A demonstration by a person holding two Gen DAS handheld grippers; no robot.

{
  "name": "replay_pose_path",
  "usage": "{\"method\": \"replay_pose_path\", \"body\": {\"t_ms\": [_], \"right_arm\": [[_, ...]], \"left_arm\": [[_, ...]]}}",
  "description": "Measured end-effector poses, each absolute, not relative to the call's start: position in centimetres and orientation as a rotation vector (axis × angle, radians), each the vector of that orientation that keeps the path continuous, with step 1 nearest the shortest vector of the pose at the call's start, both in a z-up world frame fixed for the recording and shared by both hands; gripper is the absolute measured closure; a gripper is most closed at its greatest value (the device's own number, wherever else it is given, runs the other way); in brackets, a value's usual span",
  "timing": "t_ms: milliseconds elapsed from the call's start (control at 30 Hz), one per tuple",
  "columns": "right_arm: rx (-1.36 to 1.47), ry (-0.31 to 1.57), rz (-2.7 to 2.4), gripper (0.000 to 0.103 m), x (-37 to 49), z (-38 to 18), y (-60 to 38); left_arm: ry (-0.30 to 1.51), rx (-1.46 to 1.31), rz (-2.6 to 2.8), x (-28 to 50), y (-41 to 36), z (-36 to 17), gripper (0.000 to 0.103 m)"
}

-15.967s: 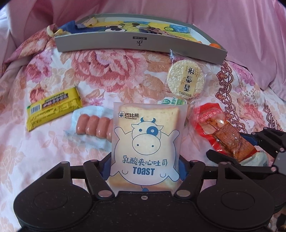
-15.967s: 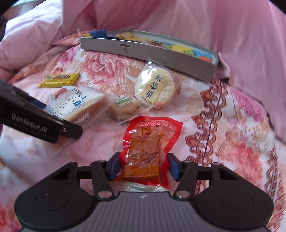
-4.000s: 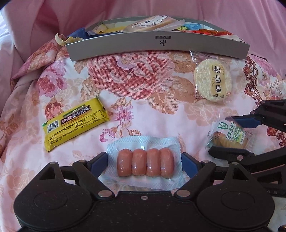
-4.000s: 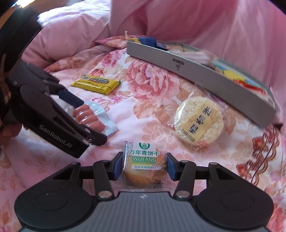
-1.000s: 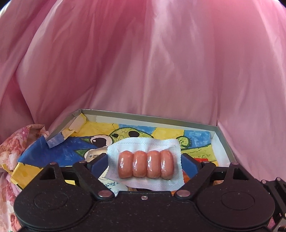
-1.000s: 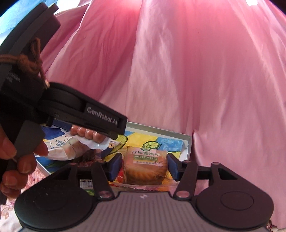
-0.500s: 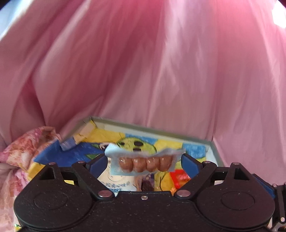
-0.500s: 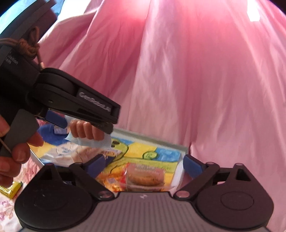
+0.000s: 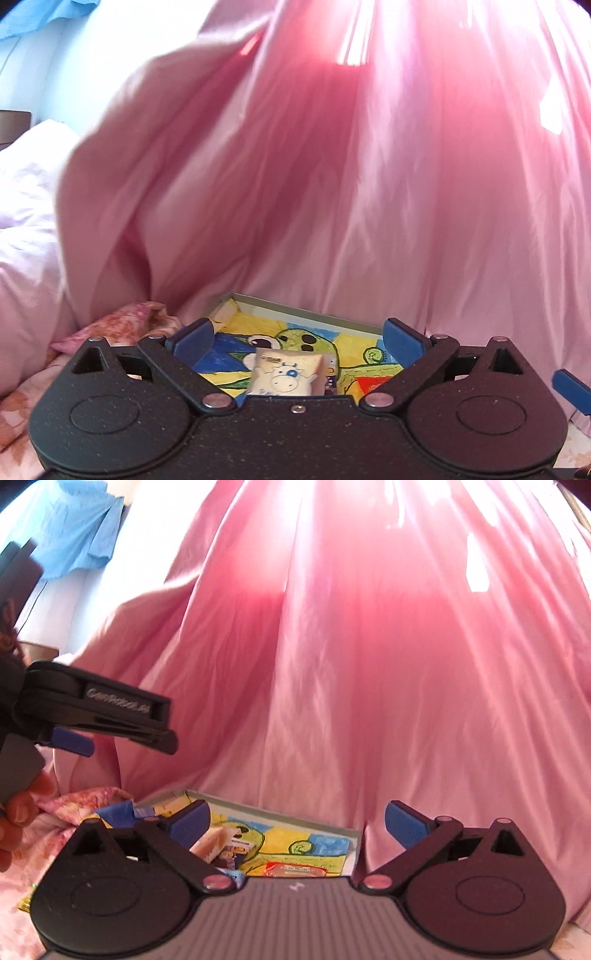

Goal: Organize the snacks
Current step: 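Open both tools to drop the sausage pack and WUTANG biscuit into the tray, then move both open tools back toward the remaining snacks on the bedspread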

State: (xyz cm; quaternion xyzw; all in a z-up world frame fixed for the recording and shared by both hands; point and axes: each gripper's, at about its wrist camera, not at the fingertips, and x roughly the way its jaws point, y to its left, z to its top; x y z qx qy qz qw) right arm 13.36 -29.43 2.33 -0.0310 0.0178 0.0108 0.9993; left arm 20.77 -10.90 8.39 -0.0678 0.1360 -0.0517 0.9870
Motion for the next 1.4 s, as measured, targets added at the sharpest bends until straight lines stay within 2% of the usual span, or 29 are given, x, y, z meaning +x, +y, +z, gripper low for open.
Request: {"method": "replay_pose_path", "body": {"t_ms": [467, 900, 1133, 1400], "right_arm": [[-0.046, 0.02, -0.006, 0.0, 4.4, 2.3, -28.7], [-0.061, 0.279, 0.064, 0.0, -0.2, -1.0, -26.2], [-0.043, 0.455, 0.127, 0.0, -0.3, -3.2, -24.8], [-0.056, 0.527, 0.141, 0.0, 0.1, -4.6, -24.3]], "left_arm": [[0.261, -0.102, -0.077, 11.1, -6.0, 5.7, 0.002], [0.457, -0.095, -0.056, 5.0, -1.6, 0.9, 0.002], [0.572, -0.083, -0.051, 4.4, -0.8, -1.0, 0.002], [0.675, -0.059, -0.099, 5.2, -1.3, -2.8, 0.002]]}}
